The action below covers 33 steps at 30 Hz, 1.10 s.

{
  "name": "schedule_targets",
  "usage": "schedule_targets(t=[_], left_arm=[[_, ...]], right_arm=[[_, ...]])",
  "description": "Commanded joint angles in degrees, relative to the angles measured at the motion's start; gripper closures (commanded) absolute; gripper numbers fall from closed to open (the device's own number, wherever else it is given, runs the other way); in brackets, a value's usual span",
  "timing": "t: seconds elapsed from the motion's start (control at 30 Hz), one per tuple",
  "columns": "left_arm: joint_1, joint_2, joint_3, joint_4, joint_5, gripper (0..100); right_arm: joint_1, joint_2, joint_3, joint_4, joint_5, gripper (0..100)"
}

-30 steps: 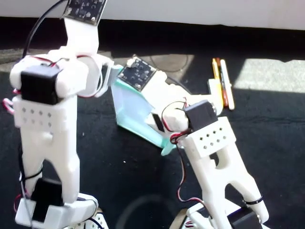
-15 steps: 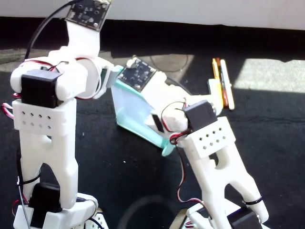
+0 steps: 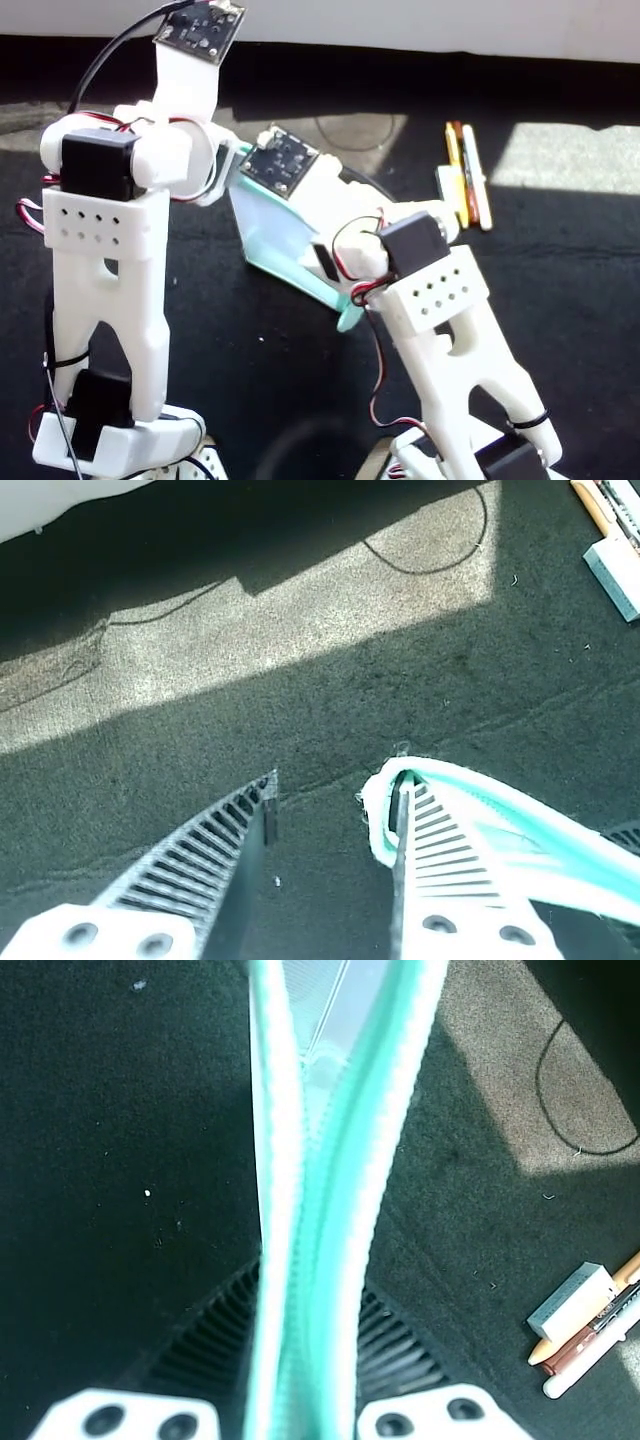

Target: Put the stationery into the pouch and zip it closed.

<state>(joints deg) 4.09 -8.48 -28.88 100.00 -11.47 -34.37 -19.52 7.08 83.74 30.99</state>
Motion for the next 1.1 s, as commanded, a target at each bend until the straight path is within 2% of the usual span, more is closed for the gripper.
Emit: schedule_targets(t=[0.0,0.13,0.3,0.43,0.67,0.93,1.07], left_arm=[[-0.6,0.7,0.0,0.9,-2.5,80],[-0.6,0.0,-0.2,1.0,-2.6,82],[-0.6,0.1,0.1,1.3,-2.6,100],[-0.1,0.0,0.1,1.3,-2.3,99],[1.7,-3.0,5.1,1.4,-1.1,99],[6.5,-9.0,12.9,1.3,0.6,99],[8.0,-9.5,12.2,1.3,1.7,99]], right_arm=[[-0.1,0.2,0.9,0.7,0.1,99.3],[-0.1,-0.6,0.9,0.9,0.0,99.3],[-0.1,-4.7,1.0,0.6,-0.4,99.2],[2.2,-4.7,1.0,-1.5,-0.4,99.2],[10.5,-0.2,1.0,-10.1,-0.4,99.2],[10.9,3.5,0.9,-13.8,-0.5,99.2],[10.6,3.6,0.5,-15.0,-6.4,97.3]])
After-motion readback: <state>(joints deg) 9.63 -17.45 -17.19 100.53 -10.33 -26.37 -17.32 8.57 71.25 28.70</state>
